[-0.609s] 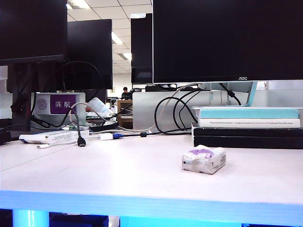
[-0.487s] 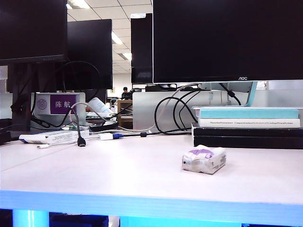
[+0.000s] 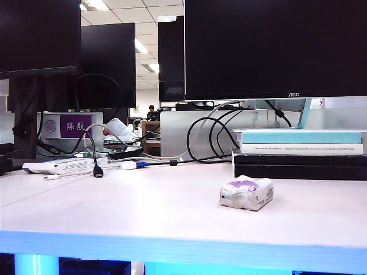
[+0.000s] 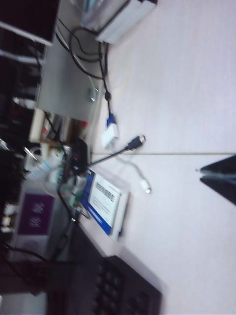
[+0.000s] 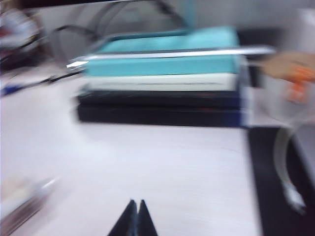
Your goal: Pick up a packet of tissues from the table with the left hand, then take a tissue from it with the right hand.
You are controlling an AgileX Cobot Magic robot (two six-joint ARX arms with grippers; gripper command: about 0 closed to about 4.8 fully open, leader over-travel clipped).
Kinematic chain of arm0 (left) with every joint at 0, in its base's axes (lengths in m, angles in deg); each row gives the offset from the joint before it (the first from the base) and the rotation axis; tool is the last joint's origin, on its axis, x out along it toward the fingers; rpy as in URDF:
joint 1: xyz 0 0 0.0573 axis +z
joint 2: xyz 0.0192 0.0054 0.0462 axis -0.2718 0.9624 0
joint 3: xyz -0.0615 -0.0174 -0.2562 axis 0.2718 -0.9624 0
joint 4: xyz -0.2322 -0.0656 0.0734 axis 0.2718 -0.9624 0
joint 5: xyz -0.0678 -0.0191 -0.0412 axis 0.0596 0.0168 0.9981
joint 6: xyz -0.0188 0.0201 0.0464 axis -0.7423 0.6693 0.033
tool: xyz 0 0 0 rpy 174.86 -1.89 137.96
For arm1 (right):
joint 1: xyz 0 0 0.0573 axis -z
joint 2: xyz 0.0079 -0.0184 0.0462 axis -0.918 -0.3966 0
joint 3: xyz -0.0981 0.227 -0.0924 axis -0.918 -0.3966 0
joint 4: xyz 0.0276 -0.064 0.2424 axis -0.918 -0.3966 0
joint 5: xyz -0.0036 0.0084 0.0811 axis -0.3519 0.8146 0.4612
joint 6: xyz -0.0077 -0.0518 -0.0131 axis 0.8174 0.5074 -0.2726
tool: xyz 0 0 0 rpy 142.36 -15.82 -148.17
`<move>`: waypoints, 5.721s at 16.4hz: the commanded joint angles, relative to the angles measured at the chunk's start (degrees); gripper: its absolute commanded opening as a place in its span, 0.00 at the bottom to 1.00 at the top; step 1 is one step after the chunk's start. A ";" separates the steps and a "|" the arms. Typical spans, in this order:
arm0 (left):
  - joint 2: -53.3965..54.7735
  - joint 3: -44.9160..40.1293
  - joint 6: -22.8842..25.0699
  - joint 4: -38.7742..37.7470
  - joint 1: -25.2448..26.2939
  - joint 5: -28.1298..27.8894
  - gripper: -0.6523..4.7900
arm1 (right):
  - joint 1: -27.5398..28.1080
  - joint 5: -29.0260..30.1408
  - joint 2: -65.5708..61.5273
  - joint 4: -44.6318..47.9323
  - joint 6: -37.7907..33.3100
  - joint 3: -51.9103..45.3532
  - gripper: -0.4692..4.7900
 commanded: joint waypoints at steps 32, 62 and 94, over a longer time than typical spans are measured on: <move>68.11 29.05 15.50 20.39 -32.98 15.74 0.11 | -0.02 27.04 -43.65 -9.14 -8.83 21.84 0.08; 105.55 50.40 -6.38 26.43 -57.18 -14.86 1.00 | 0.02 26.53 -49.00 -3.58 -5.81 25.38 0.08; 93.98 57.64 31.93 1.03 -55.28 -10.27 0.40 | 0.04 38.45 -48.98 -1.42 -7.28 25.29 0.09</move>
